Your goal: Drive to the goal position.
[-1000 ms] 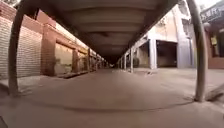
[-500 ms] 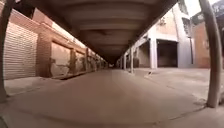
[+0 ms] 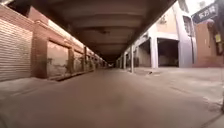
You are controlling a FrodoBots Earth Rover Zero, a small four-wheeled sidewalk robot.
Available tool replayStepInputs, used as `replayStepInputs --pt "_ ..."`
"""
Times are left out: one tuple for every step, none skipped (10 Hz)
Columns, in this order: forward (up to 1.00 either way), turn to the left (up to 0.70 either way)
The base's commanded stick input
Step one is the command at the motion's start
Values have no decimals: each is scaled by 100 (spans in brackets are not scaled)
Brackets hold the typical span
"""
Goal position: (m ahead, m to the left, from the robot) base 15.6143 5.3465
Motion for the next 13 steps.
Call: replayStepInputs --pt "70 0" --pt "70 0" --pt "70 0" --pt "70 0" --pt "70 0" --pt "70 0" --pt "70 0" --pt "70 0" --pt "70 0" --pt "70 0" --pt "70 0" --pt "70 0" --pt "70 0"
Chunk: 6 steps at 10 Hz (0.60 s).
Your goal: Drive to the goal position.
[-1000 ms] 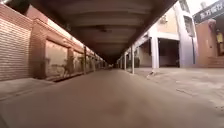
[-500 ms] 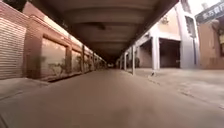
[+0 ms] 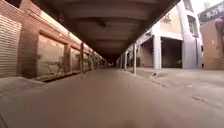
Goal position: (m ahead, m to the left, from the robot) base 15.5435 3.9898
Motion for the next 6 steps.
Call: replayStepInputs --pt "70 0" --pt "70 0" --pt "70 0" --pt "70 0" --pt "70 0" --pt "70 0"
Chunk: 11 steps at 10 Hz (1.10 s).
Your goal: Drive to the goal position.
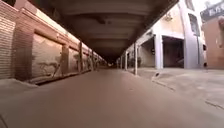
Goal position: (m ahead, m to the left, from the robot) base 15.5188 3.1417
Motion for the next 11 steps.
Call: replayStepInputs --pt "70 0" --pt "70 0" --pt "70 0" --pt "70 0" --pt "70 0" --pt "70 0" --pt "70 0" --pt "70 0" --pt "70 0" --pt "70 0" --pt "70 0"
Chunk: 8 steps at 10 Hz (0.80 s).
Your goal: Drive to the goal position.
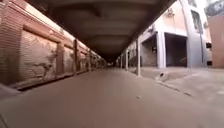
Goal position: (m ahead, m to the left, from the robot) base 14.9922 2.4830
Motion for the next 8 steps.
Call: replayStepInputs --pt "70 0" --pt "70 0" --pt "70 0" --pt "70 0" --pt "70 0" --pt "70 0" --pt "70 0" --pt "70 0"
